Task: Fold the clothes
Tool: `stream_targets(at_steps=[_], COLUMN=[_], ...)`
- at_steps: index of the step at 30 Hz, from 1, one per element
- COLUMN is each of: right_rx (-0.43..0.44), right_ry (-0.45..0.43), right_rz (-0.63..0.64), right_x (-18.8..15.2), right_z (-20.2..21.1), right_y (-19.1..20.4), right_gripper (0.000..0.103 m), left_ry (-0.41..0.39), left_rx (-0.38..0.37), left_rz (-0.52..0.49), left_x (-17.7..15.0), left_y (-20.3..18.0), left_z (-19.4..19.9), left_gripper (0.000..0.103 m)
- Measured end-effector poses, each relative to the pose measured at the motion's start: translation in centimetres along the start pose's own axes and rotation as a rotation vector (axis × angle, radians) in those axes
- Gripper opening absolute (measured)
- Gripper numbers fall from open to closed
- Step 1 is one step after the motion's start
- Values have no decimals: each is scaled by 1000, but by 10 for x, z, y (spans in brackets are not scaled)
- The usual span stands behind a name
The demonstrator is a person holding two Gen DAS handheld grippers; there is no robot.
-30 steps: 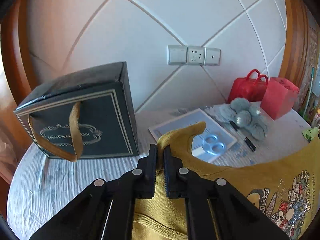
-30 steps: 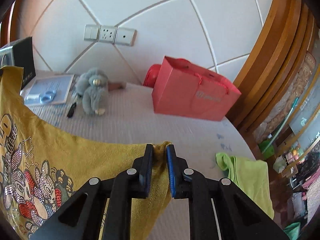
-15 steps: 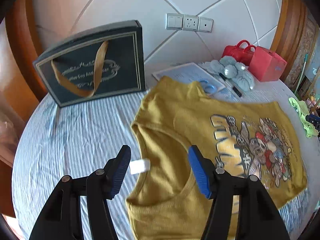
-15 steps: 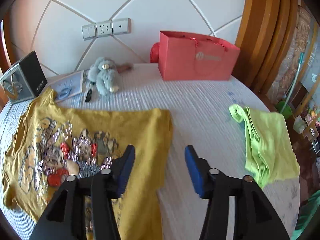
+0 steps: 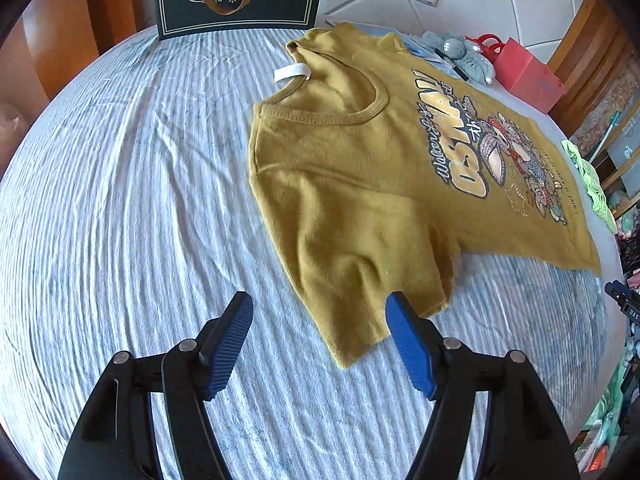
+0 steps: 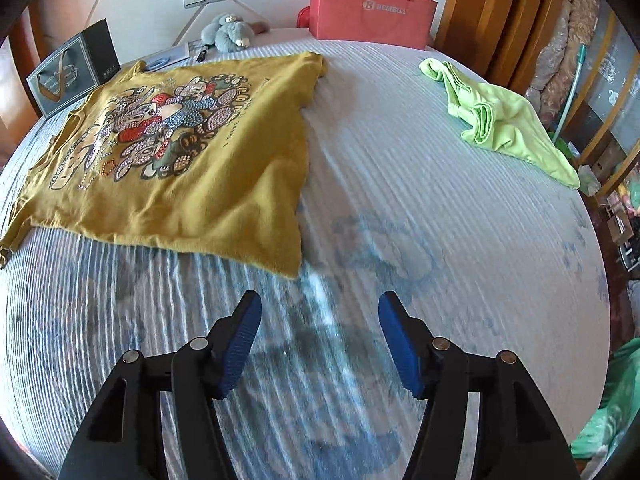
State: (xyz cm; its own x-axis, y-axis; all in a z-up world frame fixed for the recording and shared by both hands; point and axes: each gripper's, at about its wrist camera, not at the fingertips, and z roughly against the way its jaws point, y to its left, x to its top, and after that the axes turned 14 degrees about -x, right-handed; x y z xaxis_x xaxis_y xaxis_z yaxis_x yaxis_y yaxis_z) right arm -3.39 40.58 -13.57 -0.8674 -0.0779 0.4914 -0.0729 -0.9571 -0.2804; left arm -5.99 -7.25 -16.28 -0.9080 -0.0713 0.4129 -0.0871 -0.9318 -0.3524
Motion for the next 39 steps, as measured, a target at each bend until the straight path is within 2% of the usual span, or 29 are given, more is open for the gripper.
stream_targets(at_steps=[5,11,18,23,29,35,39], right_rx=[-2,7,4,-3,-6,-26,-55], right_ry=[-28,-35,-48,-49,-56,-71,-106], right_rz=[66,56,49,20,-4,45,96], right_x=[-5,2,5,7,14,21,25], right_z=[1,-8,-7,-10,-17,-25,-23], right_y=[17,29,31,25,21,35,46], right_gripper=[60,60,60,60,59,58,31], left_ry=[-14,-21,-8,-2,-41,-32,4], left_rx=[-4,8,-32,89,131,139,145], left_rz=[2,-6,-65,-173,-80,-49,-34], left_x=[-11,-8,-4,-1,-3,5,10], left_y=[-4,-17,-48,-62,-46,-48,-48], left_z=[-3,-9,-16,-28,-23,-33,-34], left_gripper=[74,74,74,76,79,80,80])
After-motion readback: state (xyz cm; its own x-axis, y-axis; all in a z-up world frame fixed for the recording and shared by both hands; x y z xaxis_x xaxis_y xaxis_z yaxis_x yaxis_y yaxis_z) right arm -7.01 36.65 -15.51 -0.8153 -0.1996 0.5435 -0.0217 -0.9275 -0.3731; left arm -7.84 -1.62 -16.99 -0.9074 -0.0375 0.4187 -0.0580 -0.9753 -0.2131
